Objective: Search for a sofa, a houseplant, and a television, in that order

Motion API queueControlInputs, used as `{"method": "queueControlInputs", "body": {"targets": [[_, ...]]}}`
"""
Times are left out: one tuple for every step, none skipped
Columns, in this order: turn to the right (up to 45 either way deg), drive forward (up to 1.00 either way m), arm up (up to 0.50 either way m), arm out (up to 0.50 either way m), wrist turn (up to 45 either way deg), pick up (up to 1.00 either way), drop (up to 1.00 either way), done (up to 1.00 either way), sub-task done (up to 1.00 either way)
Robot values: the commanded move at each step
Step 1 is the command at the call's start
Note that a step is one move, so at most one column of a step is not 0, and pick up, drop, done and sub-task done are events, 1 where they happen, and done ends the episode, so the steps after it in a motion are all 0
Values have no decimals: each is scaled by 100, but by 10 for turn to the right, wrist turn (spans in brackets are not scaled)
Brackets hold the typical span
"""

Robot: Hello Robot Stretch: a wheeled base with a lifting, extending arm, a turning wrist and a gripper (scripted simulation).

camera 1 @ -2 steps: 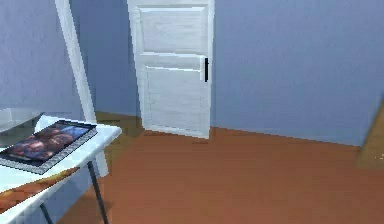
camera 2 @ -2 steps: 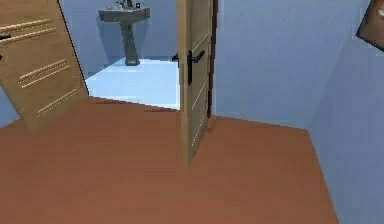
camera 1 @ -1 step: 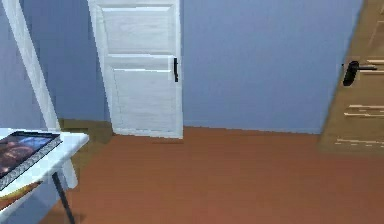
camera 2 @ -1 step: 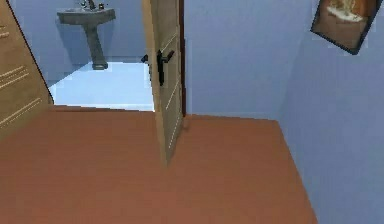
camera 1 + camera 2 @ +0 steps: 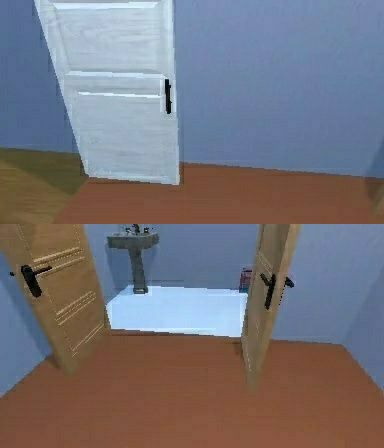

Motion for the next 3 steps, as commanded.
{"method": "queueControlInputs", "body": {"targets": [[-330, 0, 0, 0, 0, 0, 0, 0, 0], [0, 55, 0, 0, 0, 0, 0, 0, 0], [-60, 0, 0, 0, 0, 0, 0, 0, 0]]}}
